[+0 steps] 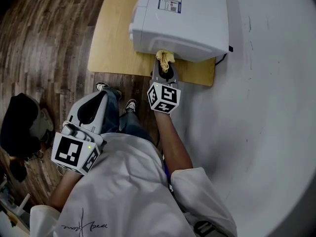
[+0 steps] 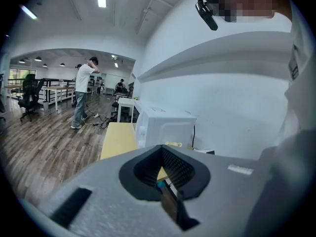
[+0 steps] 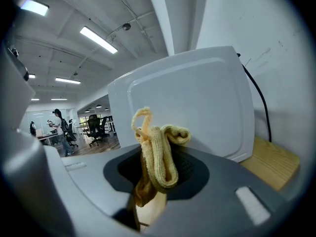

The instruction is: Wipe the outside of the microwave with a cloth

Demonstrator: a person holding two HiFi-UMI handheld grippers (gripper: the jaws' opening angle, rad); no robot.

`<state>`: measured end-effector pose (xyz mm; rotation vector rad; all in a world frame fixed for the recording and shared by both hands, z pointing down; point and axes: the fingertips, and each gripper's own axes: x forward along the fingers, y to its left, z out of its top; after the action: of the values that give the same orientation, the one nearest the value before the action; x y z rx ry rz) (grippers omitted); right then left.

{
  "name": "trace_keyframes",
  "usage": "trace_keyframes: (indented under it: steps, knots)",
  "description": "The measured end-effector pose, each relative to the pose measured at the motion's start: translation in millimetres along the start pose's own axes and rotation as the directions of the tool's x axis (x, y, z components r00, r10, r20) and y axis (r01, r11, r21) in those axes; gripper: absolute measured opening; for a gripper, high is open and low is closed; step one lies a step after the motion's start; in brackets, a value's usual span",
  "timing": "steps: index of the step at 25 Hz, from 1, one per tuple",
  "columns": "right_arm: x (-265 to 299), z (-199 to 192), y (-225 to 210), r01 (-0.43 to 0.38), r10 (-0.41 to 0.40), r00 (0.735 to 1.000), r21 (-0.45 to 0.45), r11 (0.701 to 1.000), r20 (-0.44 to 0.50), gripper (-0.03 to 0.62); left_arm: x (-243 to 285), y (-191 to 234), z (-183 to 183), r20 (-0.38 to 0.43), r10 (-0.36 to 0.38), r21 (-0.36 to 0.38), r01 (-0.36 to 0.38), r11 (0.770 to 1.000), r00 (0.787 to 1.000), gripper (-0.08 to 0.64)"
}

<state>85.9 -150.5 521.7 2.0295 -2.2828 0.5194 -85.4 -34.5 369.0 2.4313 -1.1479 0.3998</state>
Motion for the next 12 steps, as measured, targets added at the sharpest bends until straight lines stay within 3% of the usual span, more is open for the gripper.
trace_keyframes:
  steps: [12]
  knots:
    - [19.0, -18.0, 53.3, -0.091, 0.091, 0.995, -0.001, 0.996, -0.042, 0.117, -9.3, 18.3, -0.6, 0.000, 0.037, -0.010, -0.037, 0.999, 0.999, -0.009]
